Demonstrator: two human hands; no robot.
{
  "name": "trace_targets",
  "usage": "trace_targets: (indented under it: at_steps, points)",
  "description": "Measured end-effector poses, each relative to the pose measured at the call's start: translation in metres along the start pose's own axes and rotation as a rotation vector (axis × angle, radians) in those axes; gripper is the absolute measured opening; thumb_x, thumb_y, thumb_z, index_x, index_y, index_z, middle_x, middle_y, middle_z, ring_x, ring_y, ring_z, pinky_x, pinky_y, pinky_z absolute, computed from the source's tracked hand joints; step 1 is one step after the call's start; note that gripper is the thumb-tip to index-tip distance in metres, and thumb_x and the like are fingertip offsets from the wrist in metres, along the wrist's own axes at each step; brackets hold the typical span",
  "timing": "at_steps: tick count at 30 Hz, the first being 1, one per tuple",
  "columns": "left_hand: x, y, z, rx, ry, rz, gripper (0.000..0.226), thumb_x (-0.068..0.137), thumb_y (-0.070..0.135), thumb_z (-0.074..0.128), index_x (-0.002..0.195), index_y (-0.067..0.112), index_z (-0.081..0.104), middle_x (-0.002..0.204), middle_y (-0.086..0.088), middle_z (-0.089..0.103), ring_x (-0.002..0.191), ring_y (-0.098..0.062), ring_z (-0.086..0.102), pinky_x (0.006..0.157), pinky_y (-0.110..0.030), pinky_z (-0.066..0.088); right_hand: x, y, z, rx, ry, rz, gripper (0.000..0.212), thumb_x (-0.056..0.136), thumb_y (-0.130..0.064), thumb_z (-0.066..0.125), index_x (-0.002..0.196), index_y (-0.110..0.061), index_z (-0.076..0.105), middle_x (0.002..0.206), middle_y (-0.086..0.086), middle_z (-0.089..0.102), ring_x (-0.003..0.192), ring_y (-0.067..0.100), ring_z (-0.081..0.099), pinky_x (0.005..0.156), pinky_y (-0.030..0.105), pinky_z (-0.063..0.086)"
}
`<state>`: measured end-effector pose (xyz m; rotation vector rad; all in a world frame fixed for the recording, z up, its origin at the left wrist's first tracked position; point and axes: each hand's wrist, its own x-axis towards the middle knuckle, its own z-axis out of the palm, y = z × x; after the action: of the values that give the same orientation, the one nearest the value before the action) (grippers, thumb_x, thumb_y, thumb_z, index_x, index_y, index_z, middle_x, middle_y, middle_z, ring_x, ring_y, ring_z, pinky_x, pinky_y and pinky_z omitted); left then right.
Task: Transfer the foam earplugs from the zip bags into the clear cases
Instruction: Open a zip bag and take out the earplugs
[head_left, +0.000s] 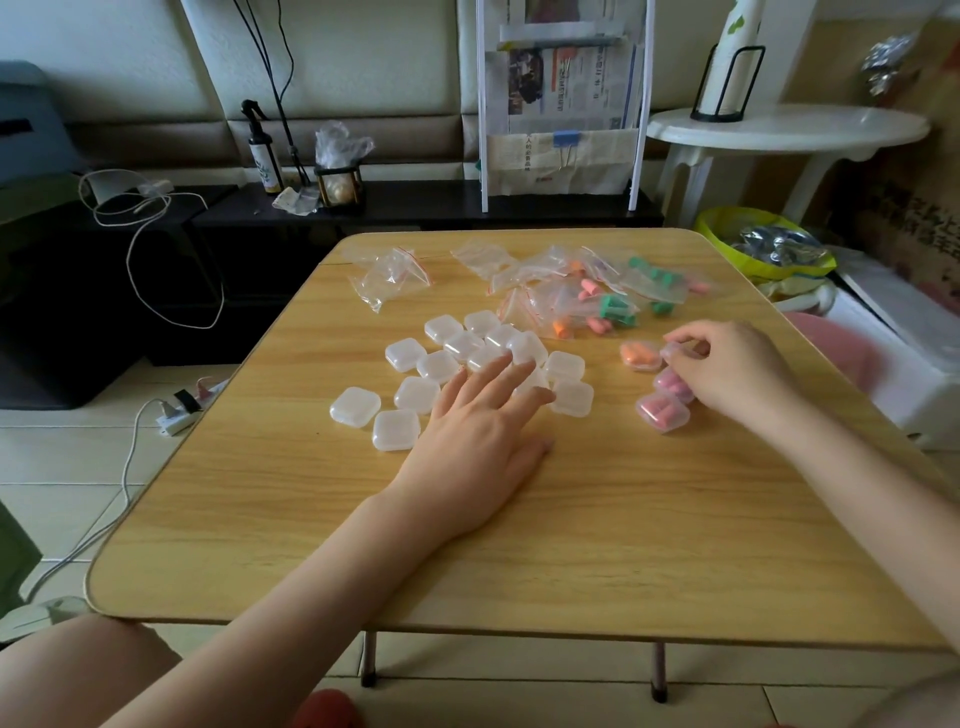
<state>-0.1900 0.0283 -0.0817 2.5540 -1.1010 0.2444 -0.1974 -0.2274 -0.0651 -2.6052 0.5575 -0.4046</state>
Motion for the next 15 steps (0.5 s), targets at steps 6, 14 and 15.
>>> trace_targets:
  at_steps: [6, 14, 15]
  points:
    - [0.002, 0.001, 0.001, 0.037, -0.094, 0.078, 0.055, 0.098, 0.047, 0.036, 0.149, 0.036, 0.020, 0.159, 0.012, 0.007, 0.145, -0.008, -0.012, 0.118, -0.040, -0.008, 0.000, -0.001, -0.001, -0.027, -0.022, -0.013, 0.027, 0.096, -0.026, 0.048, 0.086, -0.020, 0.072, 0.105, 0.018, 0.067, 0.102, 0.037, 0.055, 0.082, 0.035, 0.042]
    - [0.003, 0.000, 0.004, -0.026, -0.081, 0.137, 0.046, 0.098, 0.041, 0.035, 0.140, 0.024, 0.035, 0.156, 0.014, 0.021, 0.145, -0.002, -0.007, 0.119, -0.036, -0.006, -0.005, -0.013, 0.002, -0.224, 0.155, -0.102, 0.027, 0.098, -0.025, 0.043, 0.113, -0.019, 0.065, 0.128, 0.010, 0.051, 0.119, 0.033, 0.036, 0.091, 0.041, 0.034]
    - [0.003, 0.000, 0.005, -0.034, -0.075, 0.144, 0.049, 0.097, 0.042, 0.033, 0.141, 0.022, 0.035, 0.155, 0.014, 0.026, 0.145, -0.003, -0.004, 0.119, -0.035, -0.005, -0.005, -0.018, 0.003, -0.218, 0.174, -0.161, 0.029, 0.098, -0.022, 0.042, 0.116, -0.018, 0.064, 0.131, 0.008, 0.050, 0.122, 0.031, 0.035, 0.093, 0.041, 0.034]
